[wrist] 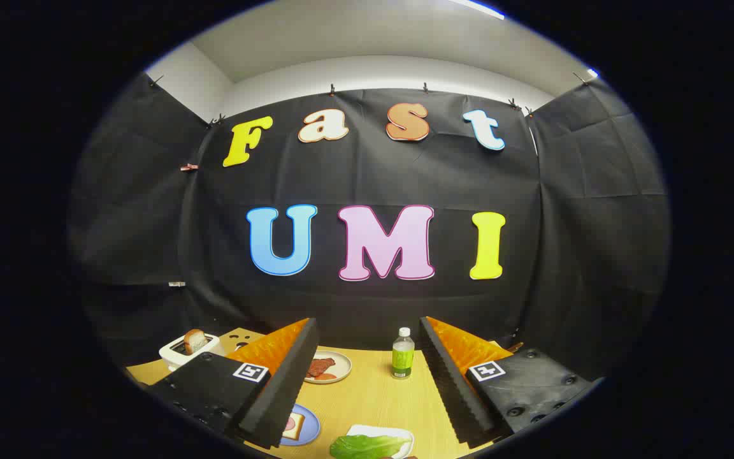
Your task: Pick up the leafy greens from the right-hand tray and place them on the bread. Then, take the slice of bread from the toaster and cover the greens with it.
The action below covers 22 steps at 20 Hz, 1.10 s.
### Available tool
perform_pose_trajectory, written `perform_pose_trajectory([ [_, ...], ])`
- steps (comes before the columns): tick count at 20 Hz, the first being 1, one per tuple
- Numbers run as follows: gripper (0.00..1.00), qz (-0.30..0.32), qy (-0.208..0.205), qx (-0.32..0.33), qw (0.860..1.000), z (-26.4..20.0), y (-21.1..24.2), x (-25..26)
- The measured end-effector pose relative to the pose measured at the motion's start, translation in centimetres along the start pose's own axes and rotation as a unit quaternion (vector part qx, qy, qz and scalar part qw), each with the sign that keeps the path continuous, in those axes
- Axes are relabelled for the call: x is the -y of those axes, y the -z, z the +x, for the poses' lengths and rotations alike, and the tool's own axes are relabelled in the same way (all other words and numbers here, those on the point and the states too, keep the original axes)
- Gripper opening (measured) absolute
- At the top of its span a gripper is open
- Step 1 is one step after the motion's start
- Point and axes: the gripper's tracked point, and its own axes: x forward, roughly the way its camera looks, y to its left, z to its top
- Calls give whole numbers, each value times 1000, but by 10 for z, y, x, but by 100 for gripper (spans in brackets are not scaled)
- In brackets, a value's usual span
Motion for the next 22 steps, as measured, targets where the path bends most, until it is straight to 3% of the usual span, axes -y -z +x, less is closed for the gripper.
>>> perform_pose_trajectory([
  [11,98,-2,21,-12,1000,-3,7,-6],
  [22,98,-1,37,-60,997,5,45,6],
])
